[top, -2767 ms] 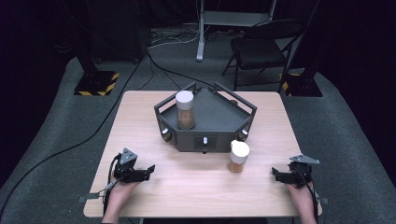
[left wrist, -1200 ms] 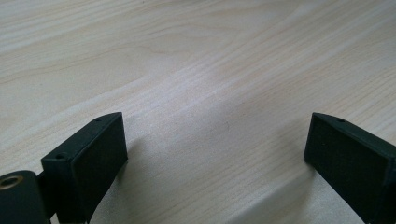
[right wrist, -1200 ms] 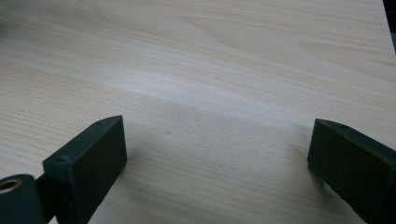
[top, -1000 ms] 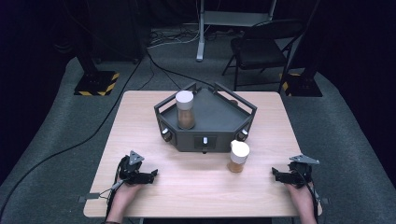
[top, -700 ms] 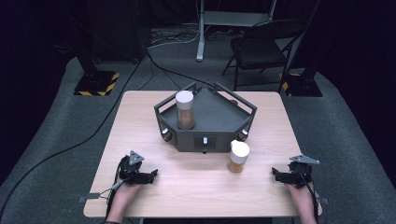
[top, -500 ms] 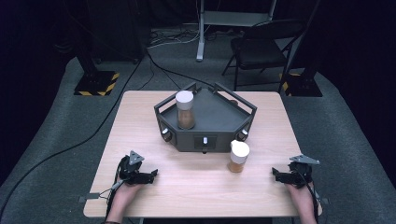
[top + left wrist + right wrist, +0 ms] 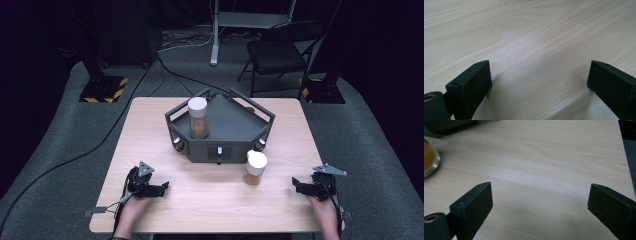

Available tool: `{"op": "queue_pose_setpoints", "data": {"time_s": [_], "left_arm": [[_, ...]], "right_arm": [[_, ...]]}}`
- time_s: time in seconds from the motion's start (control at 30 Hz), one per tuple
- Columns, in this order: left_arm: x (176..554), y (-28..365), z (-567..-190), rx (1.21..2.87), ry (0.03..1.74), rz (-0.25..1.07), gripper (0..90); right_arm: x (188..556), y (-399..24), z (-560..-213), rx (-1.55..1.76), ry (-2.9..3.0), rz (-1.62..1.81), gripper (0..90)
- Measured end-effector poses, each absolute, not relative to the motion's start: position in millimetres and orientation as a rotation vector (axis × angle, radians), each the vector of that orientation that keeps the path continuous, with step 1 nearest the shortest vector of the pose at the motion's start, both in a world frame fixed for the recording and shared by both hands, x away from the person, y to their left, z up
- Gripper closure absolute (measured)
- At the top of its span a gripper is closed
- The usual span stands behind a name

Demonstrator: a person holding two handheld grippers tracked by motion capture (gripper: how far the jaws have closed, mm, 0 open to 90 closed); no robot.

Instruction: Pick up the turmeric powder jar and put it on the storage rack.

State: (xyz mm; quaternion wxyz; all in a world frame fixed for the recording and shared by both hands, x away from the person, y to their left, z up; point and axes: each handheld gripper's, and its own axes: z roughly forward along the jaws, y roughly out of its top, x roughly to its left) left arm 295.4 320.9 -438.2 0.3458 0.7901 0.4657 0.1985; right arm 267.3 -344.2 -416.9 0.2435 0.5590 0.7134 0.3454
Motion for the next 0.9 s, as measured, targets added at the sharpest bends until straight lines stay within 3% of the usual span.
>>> {"op": "queue_pose_setpoints", "data": {"time_s": [0.9], "left_arm": [[296,321,-438,2.054,1.204,0.513,4.7]], "right_arm": [[245,-327,-387,1.413,1.987,1.148,5.4]]}}
